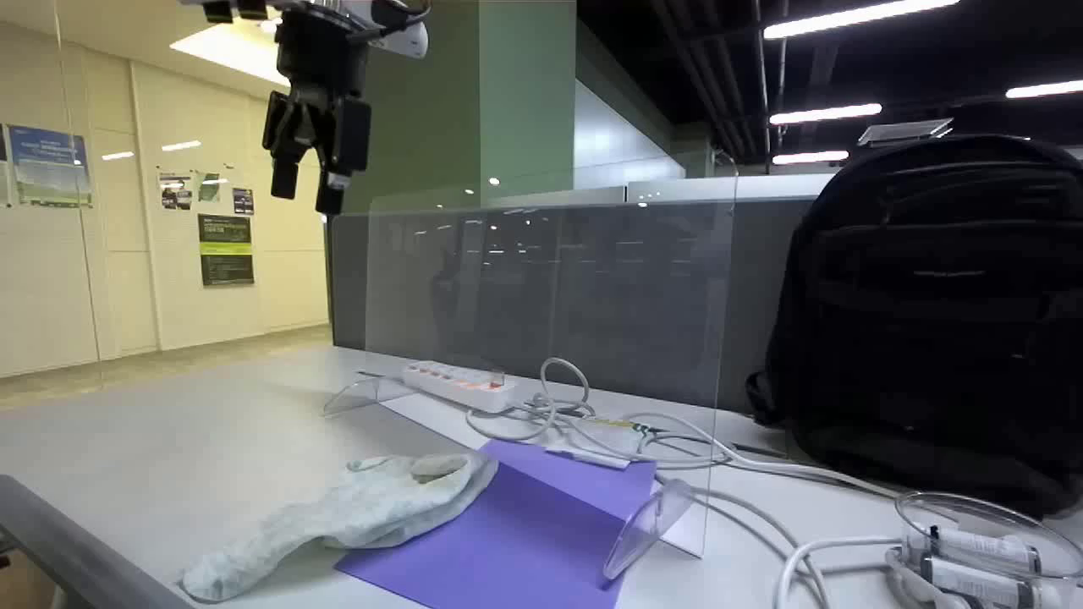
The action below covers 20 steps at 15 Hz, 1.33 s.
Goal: Hang the white cloth on the glass panel
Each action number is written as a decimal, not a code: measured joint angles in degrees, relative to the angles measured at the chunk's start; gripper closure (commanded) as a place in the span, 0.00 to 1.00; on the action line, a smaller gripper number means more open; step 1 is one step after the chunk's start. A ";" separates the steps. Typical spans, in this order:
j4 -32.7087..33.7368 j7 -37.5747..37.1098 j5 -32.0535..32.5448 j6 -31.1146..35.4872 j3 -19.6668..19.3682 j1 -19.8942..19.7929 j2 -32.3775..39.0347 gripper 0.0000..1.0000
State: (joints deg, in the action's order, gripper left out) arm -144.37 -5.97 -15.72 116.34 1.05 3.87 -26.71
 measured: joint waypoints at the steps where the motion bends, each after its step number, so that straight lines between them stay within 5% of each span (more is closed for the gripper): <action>1: 0.00 0.00 0.00 0.00 0.00 0.00 0.00 0.00; 12: -0.06 0.10 0.13 0.19 0.15 -0.08 0.02 0.00; 20: -4.35 -1.72 5.33 13.48 3.75 -1.56 1.80 0.00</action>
State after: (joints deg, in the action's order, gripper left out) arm -148.73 -7.69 -10.39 129.81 4.80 2.32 -24.90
